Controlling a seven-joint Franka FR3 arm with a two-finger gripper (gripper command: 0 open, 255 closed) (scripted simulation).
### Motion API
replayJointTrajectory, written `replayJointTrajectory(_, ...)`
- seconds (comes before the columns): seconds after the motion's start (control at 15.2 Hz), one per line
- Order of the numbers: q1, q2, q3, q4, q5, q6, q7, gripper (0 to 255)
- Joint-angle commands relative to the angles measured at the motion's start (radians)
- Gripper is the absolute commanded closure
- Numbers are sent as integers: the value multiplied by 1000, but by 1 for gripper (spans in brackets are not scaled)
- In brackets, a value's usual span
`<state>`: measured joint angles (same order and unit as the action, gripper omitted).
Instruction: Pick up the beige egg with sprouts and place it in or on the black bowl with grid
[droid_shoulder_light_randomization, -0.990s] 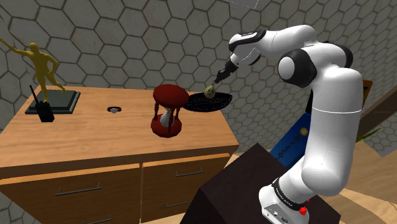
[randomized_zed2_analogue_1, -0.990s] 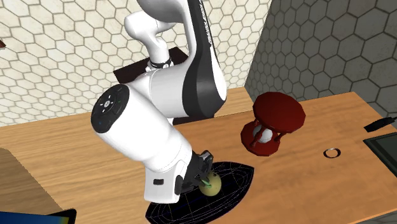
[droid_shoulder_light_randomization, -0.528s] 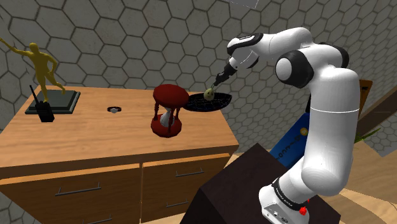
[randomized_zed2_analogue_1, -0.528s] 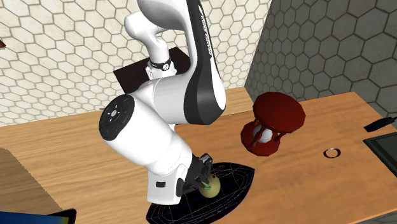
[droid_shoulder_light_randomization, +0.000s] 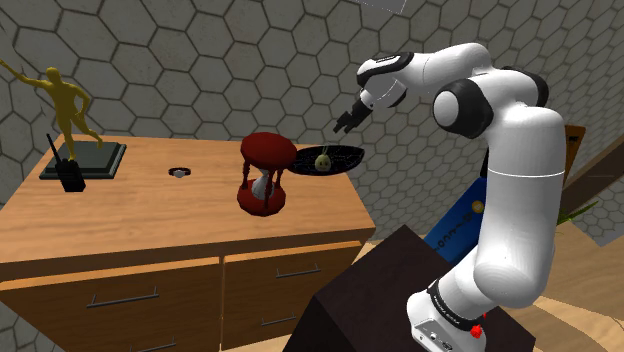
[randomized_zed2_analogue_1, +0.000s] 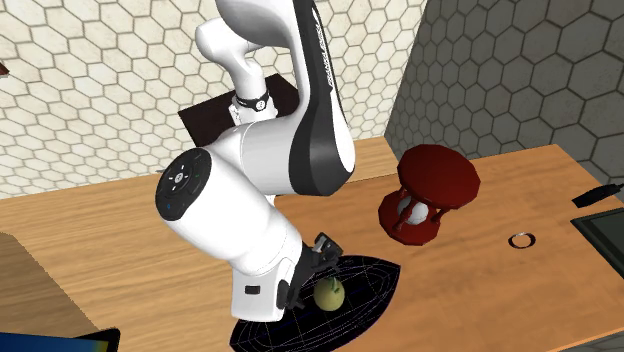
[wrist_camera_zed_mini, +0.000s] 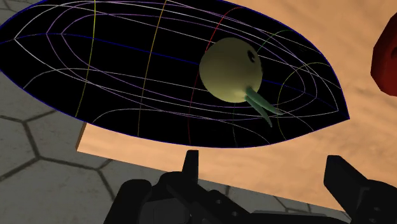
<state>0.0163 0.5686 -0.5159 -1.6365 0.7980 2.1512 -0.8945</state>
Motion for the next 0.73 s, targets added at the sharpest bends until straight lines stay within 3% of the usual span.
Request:
replayJointTrajectory(0.0, 0, 0, 0, 0, 0, 0, 0, 0)
replayJointTrajectory(0.26, 0, -74, -36, 2, -53, -71, 25, 0)
replayJointTrajectory(0.66, 0, -74, -36, 2, -53, -71, 25, 0)
